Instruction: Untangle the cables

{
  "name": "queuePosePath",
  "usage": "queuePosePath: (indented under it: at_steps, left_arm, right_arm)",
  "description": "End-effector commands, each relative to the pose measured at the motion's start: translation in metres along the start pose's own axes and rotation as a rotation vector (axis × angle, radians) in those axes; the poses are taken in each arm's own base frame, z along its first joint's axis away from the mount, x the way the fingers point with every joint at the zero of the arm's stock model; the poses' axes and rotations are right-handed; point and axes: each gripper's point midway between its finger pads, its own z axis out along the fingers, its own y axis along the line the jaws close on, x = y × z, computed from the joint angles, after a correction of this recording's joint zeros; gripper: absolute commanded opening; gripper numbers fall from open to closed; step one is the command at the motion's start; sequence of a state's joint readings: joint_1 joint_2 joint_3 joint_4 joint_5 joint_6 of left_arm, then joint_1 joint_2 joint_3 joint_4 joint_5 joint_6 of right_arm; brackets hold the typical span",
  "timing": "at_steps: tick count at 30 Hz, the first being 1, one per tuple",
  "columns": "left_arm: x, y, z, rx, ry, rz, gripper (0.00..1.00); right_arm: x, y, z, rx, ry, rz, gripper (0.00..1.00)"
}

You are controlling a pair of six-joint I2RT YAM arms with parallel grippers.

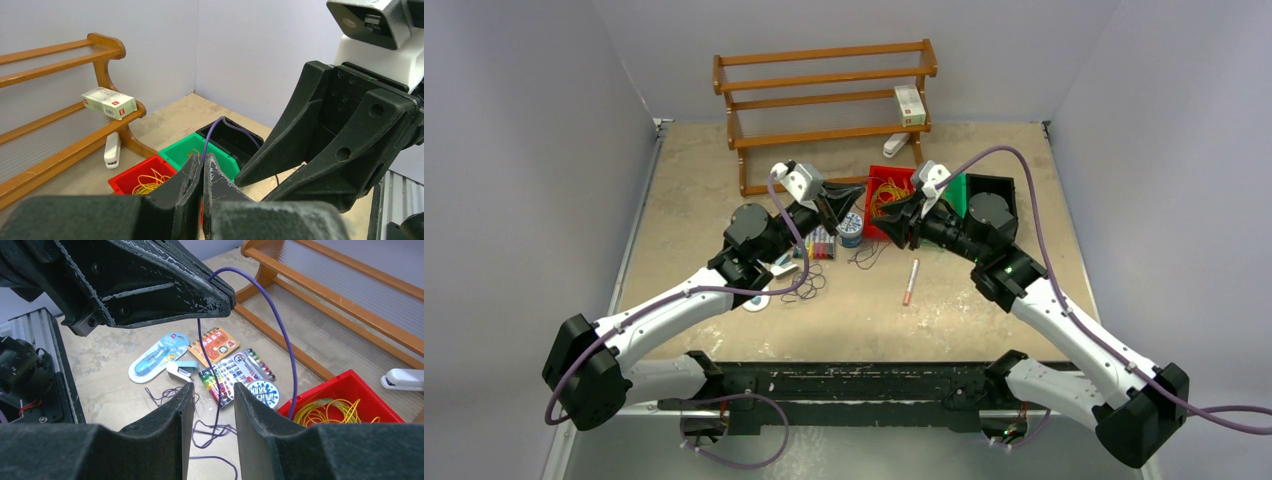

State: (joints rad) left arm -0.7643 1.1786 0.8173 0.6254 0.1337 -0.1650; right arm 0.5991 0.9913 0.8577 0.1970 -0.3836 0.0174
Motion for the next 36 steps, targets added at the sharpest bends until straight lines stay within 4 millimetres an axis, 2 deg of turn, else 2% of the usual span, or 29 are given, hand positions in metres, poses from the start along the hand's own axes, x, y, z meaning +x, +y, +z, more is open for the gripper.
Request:
queuePosePath:
  at_steps: [1, 6, 12, 19, 22, 26, 29, 31, 34, 36]
  left_arm:
    - [-0.034, -0.008, 0.006, 0.029, -0.089, 0.0, 0.0]
    - [-0.033, -0.007, 0.006, 0.027, -0.087, 0.002, 0.0]
    - [-0.027, -0.006, 0.007, 0.023, -0.069, 0.008, 0.0]
    - [-0.027, -0.003, 0.008, 0.011, -0.072, 0.005, 0.0]
    - [-0.028, 0.002, 0.008, -0.021, -0.073, 0.004, 0.0]
    - [-0.025, 0.012, 0.008, -0.076, -0.06, 0.012, 0.0]
    - [-0.024, 0.015, 0.008, -0.09, -0.05, 0.025, 0.0]
    - [-0.024, 0.016, 0.009, -0.094, -0.045, 0.034, 0.0]
    - [-0.024, 0.016, 0.009, -0.093, -0.045, 0.039, 0.0]
    - [-0.025, 0.016, 0.01, -0.089, -0.043, 0.042, 0.0]
  right_arm:
    - [-0.012, -0.006, 0.003, 0.022, -0.042, -0.036, 0.39]
    - [-0.009, -0.002, 0.01, -0.022, -0.029, -0.035, 0.42]
    - [-0.007, 0.005, 0.008, -0.067, 0.001, -0.068, 0.51]
    - [-0.003, -0.005, 0.005, 0.004, 0.013, -0.045, 0.56]
    - [-0.013, -0.004, -0.001, 0.018, -0.035, -0.034, 0.56]
    - [-0.036, -0.006, -0.017, 0.068, -0.101, -0.043, 0.58]
    - [-0.057, -0.014, -0.033, 0.154, -0.162, -0.056, 0.68]
    - [-0.067, -0.021, -0.044, 0.215, -0.198, -0.061, 0.79]
    - [-0.072, -0.022, -0.049, 0.23, -0.218, -0.046, 0.9]
    - [-0.067, -0.024, -0.044, 0.23, -0.187, -0.054, 0.97]
